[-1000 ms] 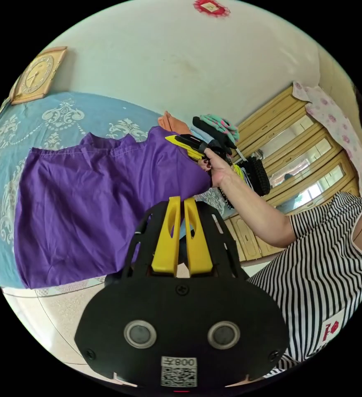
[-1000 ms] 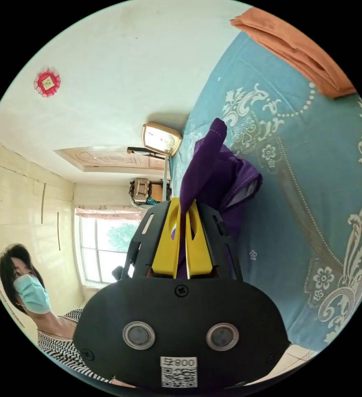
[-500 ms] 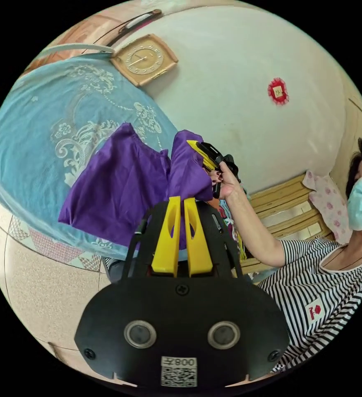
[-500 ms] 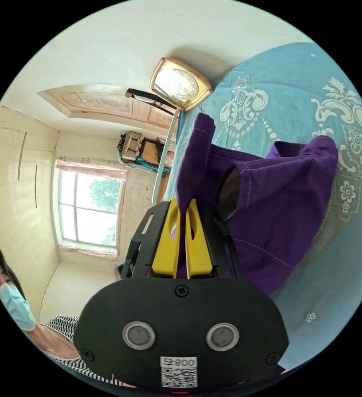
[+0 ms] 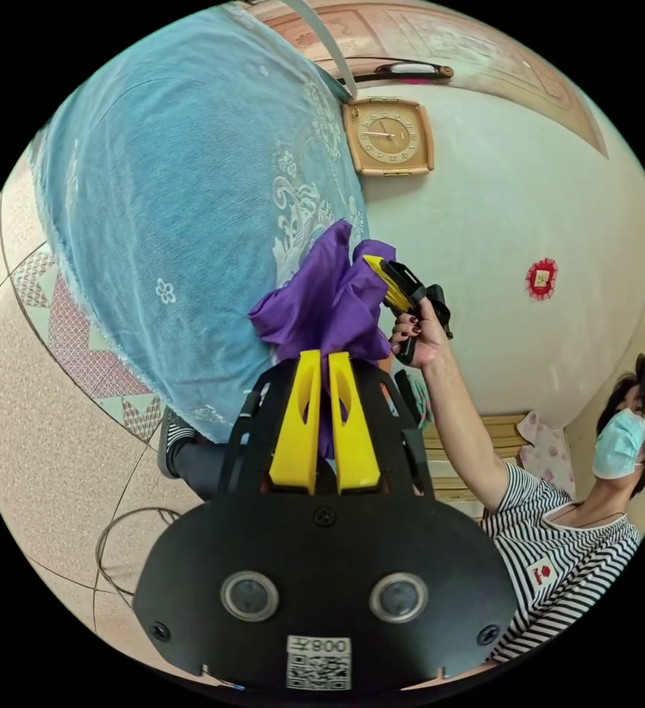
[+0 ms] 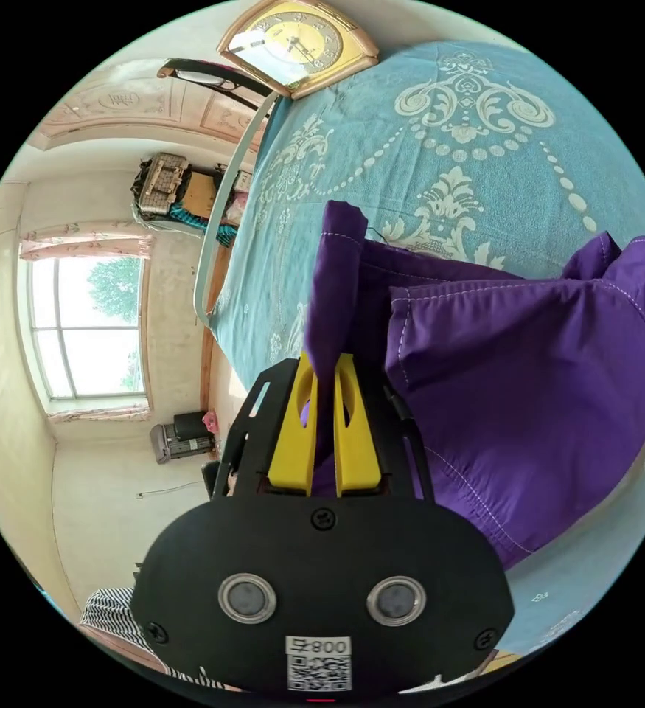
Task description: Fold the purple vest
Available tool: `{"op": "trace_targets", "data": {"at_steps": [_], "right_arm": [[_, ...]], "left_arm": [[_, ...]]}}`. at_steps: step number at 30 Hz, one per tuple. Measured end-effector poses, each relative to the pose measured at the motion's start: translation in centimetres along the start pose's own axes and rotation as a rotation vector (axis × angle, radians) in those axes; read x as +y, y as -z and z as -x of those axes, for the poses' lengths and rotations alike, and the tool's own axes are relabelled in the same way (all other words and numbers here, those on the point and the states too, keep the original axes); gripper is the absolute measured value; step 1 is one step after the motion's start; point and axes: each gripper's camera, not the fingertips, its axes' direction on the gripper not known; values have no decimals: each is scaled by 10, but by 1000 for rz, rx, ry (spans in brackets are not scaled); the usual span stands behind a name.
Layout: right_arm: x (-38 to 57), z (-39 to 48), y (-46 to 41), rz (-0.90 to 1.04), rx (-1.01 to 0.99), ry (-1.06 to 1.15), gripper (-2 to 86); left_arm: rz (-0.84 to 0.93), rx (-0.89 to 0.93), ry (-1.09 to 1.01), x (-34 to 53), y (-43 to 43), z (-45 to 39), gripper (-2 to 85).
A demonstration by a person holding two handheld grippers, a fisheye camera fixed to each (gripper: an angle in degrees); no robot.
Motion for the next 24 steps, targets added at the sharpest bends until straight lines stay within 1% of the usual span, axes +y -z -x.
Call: {"op": "trace_targets", "data": {"at_steps": [2, 6, 9, 12, 13, 14, 16, 19, 24], "right_arm": [[-7, 18, 4, 30, 11, 14, 65], [-6, 58, 35, 9, 9, 104, 80], [2, 94, 75, -26, -1, 209, 79], [19, 120, 120, -72, 36, 303, 71], [29, 123, 136, -100, 82, 329, 65], [36, 121, 149, -124, 140, 336, 58], [40, 111, 160, -124, 194, 293, 49], [34, 101, 160, -78, 207, 226, 34], [8, 122, 139, -14, 272, 201, 13]], "left_arm": [[-7, 21, 34, -4, 5, 20, 16], [-23, 31, 58, -7, 14, 42, 13], [-21, 30, 63, -9, 20, 55, 12], [-32, -8, 48, -7, 31, 59, 10], [-39, -26, 41, -5, 36, 61, 9], [-47, -43, 35, -3, 41, 62, 8], [-61, -65, 26, 0, 47, 62, 5], [-71, -92, -48, 1, 48, 53, 3], [28, -150, -193, -11, 20, 37, 2]]}}
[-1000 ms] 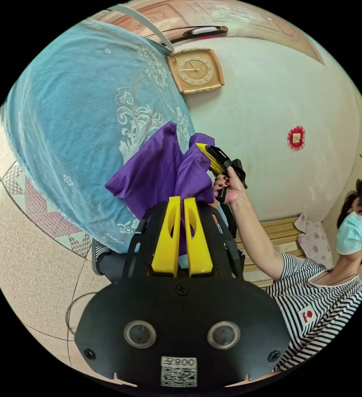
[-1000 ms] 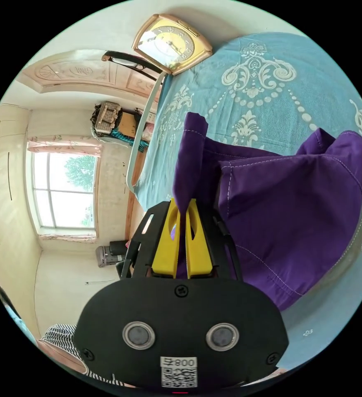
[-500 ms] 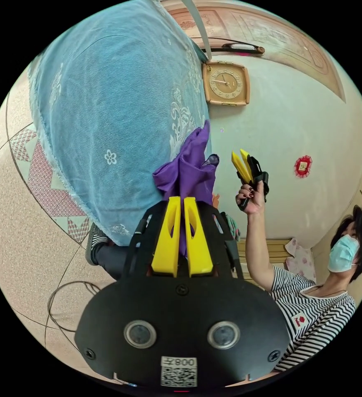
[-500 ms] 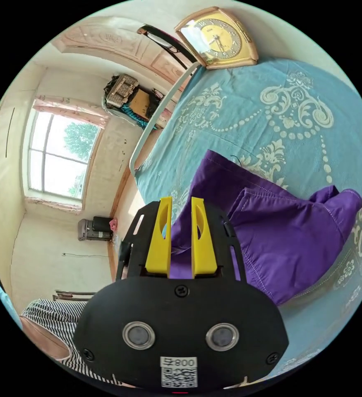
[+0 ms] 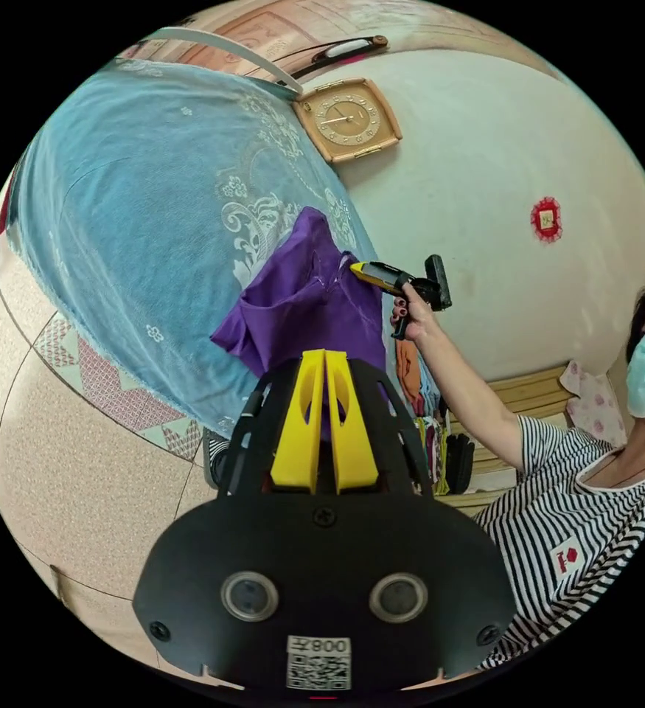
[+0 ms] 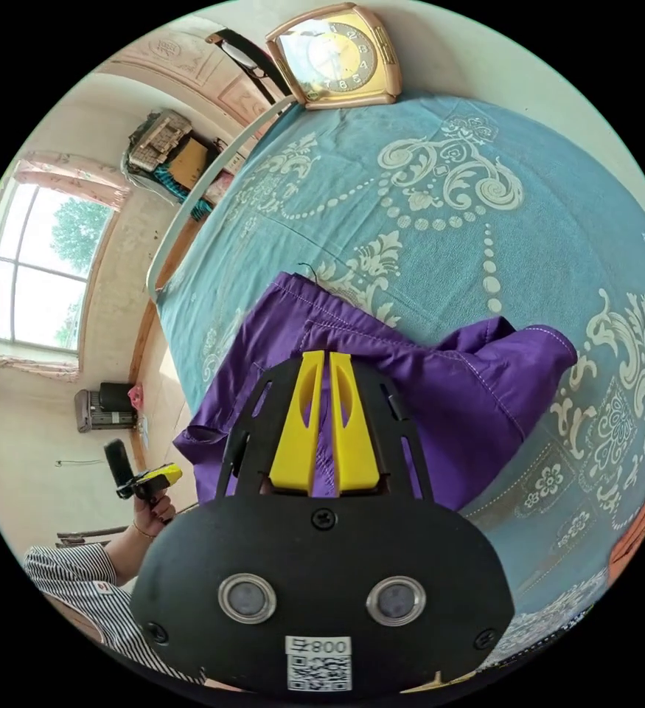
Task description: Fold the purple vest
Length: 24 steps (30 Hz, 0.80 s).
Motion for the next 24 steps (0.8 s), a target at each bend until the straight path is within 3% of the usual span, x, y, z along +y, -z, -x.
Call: {"op": "trace_targets", "data": {"at_steps": [5, 12, 17, 19, 24], "right_arm": [[-29, 33, -28, 161, 187, -1, 2], [3, 57, 20, 98, 98, -5, 4], [98, 89, 88, -74, -107, 40, 18], [138, 112, 94, -60, -197, 74, 38], [240, 195, 87, 37, -72, 127, 93]], "left_arm": [[118, -190, -9, -8, -36, 10, 2], [88, -165, -8, 4, -31, 16, 3], [-14, -116, 36, 18, -9, 27, 15], [-52, -127, 49, 23, -2, 30, 28], [-66, -146, 74, 29, 0, 36, 65]]}}
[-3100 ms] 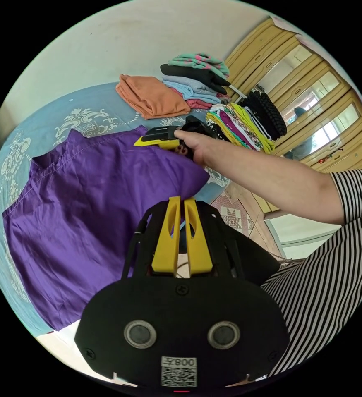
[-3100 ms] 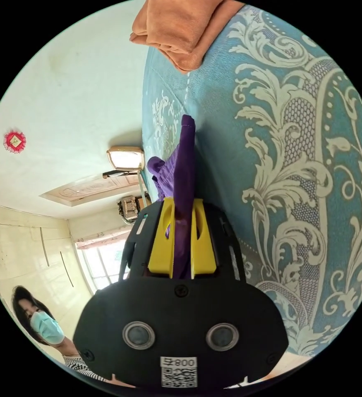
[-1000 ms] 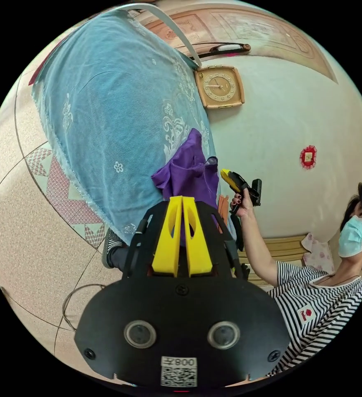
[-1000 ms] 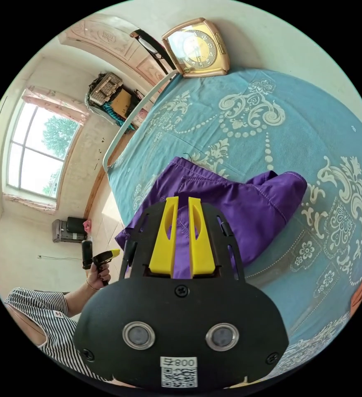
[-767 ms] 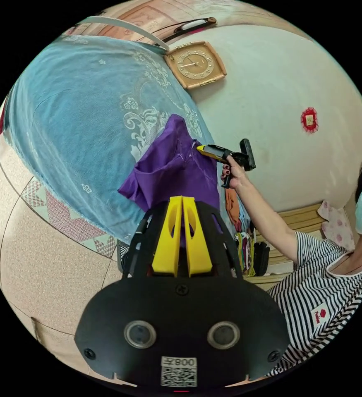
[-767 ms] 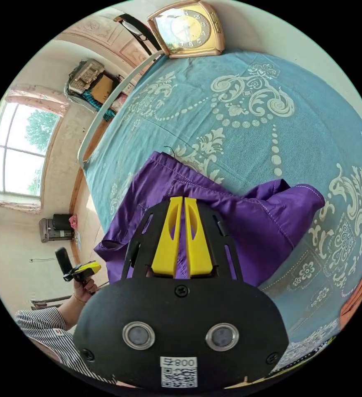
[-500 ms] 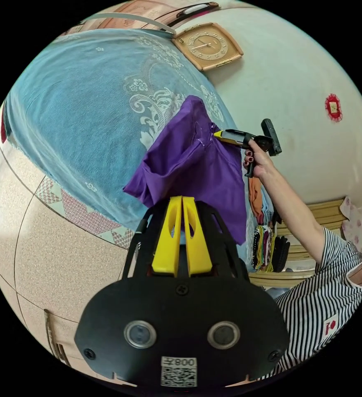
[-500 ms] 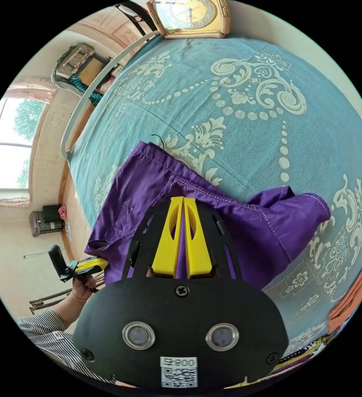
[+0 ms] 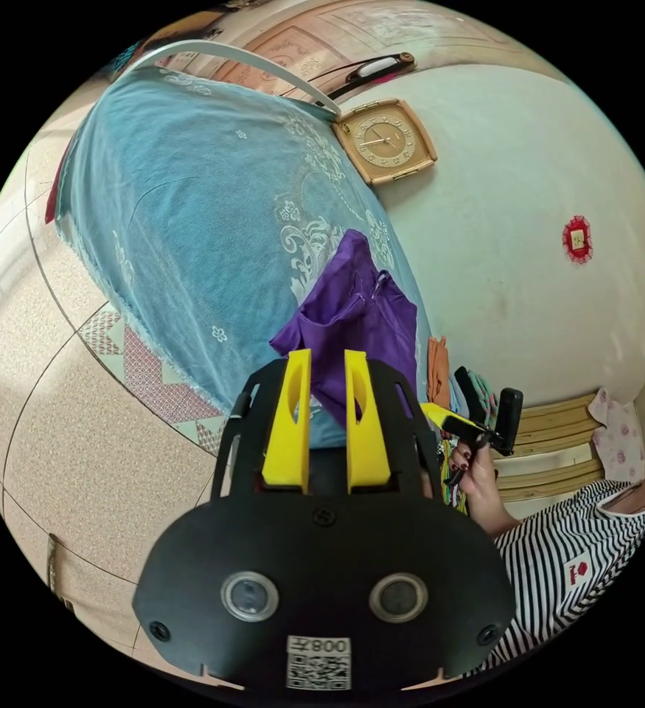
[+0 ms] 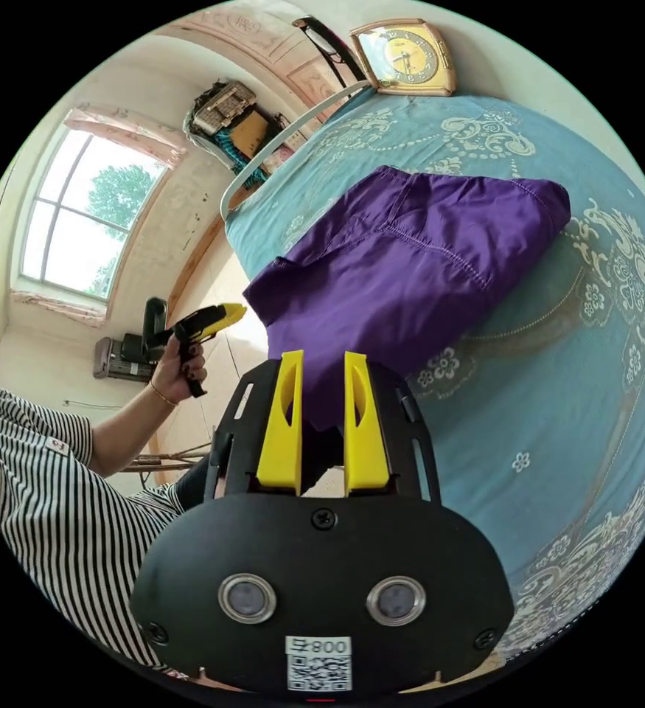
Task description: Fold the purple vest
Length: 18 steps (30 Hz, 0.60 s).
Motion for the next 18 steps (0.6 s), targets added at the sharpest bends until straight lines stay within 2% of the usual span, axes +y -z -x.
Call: {"op": "trace_targets", "data": {"at_steps": [5, 11, 18], "right_arm": [[51, 97, -14, 2, 226, 79, 122], [64, 175, -57, 81, 395, 173, 129], [69, 236, -86, 88, 548, 213, 74]], "left_arm": [[29, -11, 7, -4, -16, 5, 52], [35, 5, 44, -3, -26, 13, 19], [42, 30, 38, 2, -28, 17, 8]]}}
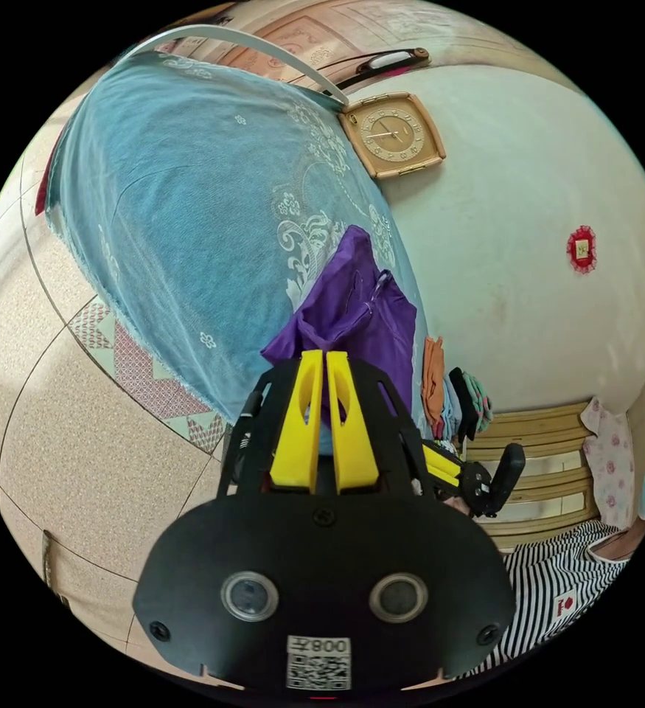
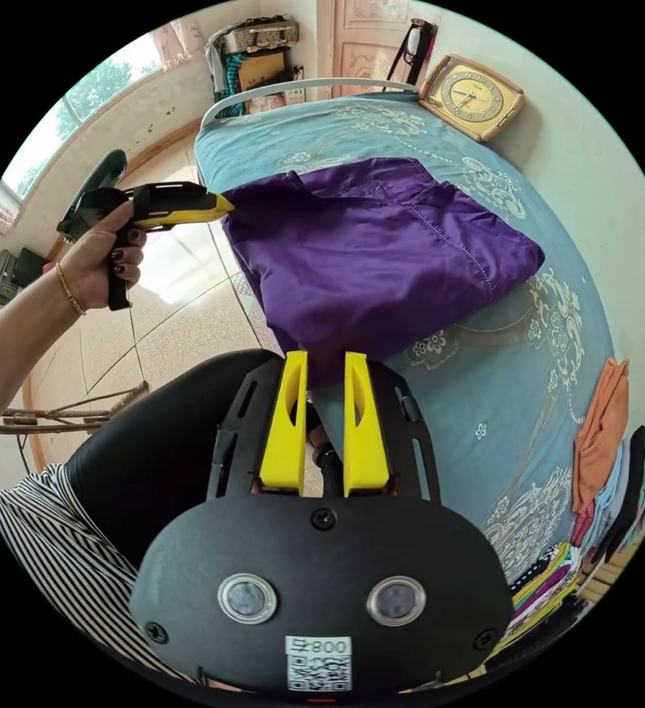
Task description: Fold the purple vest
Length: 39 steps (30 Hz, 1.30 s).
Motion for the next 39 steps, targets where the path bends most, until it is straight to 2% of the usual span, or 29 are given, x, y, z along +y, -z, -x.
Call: {"op": "trace_targets", "data": {"at_steps": [3, 7, 10, 14, 19, 26, 30, 35, 39], "right_arm": [[-4, 23, 12, 30, 18, 24, 38], [6, 60, 55, 1, 147, 137, 15], [8, 81, 66, 6, 180, 204, 9], [1, 118, 13, 152, 198, 303, 7], [6, 152, -14, 163, 295, 378, 7], [-1, 153, -32, 167, 233, 323, 6], [0, 153, -48, 169, 237, 321, 7], [3, 137, -73, 176, 201, 281, 8], [6, 122, -94, 181, 179, 268, 9]], "left_arm": [[-13, 19, -1, 1, 3, 1, 6], [5, 85, -3, 7, 2, 7, 5], [49, 51, 42, 12, -10, 19, 5], [69, 63, 143, 21, -23, 47, 9], [67, 113, 188, 32, -24, 65, 20], [-58, 214, 216, 54, -13, 80, 66], [-69, 285, 249, 71, -19, 91, 108], [28, 360, 232, 72, -53, 96, 140], [39, 355, 250, 64, -67, 99, 120]]}}
